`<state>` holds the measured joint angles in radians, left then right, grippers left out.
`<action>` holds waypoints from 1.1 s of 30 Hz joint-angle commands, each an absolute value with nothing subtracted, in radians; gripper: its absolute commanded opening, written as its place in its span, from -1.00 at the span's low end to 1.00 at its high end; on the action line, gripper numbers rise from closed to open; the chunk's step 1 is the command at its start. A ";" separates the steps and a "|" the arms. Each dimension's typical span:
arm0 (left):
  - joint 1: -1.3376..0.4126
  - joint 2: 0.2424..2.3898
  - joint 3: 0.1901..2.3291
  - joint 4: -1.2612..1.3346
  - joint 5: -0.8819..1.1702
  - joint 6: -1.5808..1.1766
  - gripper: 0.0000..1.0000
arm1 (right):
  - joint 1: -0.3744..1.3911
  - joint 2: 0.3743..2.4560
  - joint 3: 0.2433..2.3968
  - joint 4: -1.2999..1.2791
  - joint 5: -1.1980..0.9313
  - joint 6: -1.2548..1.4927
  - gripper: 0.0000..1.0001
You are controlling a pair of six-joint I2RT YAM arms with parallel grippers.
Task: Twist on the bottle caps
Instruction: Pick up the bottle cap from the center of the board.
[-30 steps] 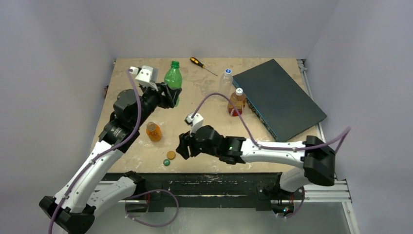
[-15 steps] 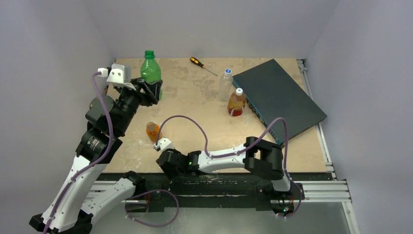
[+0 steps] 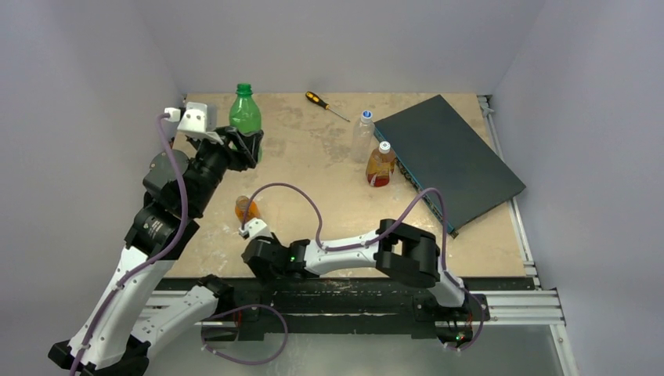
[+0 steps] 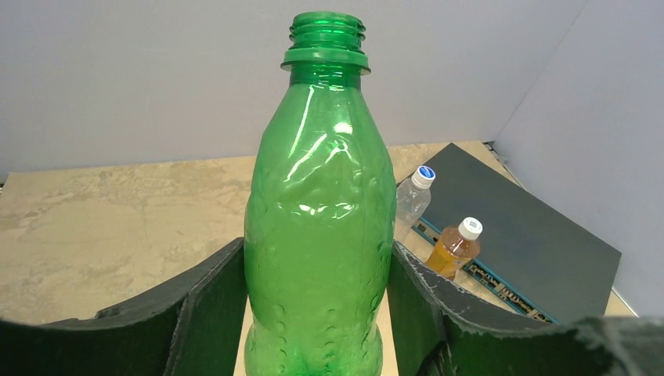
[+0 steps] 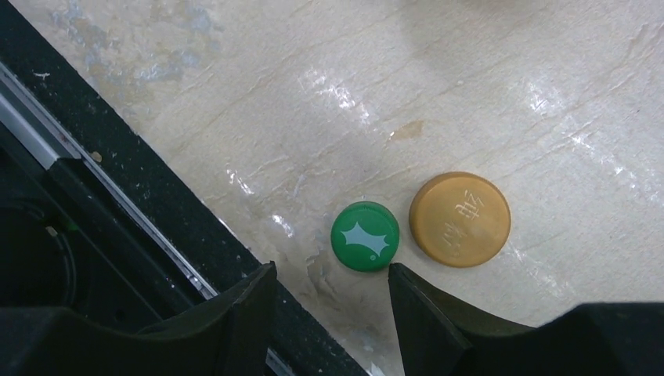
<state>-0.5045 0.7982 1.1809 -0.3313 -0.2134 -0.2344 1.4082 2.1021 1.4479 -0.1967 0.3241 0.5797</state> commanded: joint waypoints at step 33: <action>-0.500 0.848 1.176 -0.274 -0.220 -0.184 -1.00 | 1.394 2.188 1.596 -0.326 0.446 0.544 -0.08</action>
<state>-0.5045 0.8455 1.1797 -0.3145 -0.2134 -0.1978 1.3869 2.1700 1.5581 -0.2825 0.4175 0.5461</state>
